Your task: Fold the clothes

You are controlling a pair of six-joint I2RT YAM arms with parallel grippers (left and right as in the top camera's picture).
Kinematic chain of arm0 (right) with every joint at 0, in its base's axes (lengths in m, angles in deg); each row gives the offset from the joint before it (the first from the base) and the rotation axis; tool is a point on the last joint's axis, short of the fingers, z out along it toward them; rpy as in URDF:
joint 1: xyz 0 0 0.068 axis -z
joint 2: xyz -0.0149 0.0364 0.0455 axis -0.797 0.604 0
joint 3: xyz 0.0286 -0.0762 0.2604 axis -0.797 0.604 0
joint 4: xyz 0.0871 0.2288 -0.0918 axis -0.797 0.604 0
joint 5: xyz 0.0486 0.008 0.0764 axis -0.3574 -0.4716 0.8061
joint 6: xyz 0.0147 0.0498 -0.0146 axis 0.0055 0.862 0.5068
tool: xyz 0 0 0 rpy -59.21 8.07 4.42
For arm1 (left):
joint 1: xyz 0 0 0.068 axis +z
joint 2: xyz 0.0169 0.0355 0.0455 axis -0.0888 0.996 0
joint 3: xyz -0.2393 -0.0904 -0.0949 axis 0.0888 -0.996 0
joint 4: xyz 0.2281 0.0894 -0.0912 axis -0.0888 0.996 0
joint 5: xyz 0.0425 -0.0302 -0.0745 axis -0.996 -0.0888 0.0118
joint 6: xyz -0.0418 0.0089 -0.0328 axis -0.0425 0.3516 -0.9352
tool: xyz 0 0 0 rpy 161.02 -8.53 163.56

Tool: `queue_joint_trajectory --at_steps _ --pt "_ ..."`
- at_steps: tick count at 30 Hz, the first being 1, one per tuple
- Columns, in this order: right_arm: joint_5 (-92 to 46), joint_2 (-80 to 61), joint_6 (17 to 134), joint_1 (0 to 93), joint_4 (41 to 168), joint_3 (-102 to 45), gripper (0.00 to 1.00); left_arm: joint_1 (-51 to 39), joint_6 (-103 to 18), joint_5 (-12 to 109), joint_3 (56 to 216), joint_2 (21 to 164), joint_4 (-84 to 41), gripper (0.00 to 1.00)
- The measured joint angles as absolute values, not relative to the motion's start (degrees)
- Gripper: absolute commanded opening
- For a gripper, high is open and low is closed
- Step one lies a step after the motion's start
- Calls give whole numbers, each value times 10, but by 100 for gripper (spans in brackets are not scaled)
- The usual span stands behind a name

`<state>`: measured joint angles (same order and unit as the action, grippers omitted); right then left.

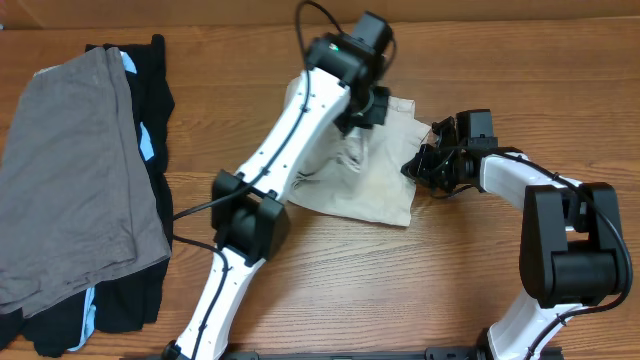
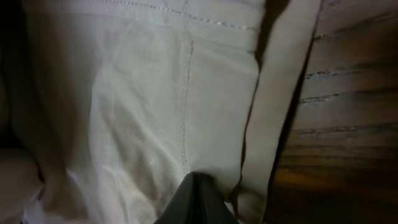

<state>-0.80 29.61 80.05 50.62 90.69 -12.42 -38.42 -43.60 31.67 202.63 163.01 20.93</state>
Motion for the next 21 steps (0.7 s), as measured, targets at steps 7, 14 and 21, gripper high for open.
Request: queue_joint_trajectory --at_steps 7,14,21 --pt "3 297 809 519 910 -124 4 -404 -441 346 2026 1636 175 85" --pt "7 298 810 522 910 -124 4 -403 -450 393 2030 1636 177 100" --pt "49 305 811 551 922 -124 10 -381 -449 432 2126 1624 217 100"
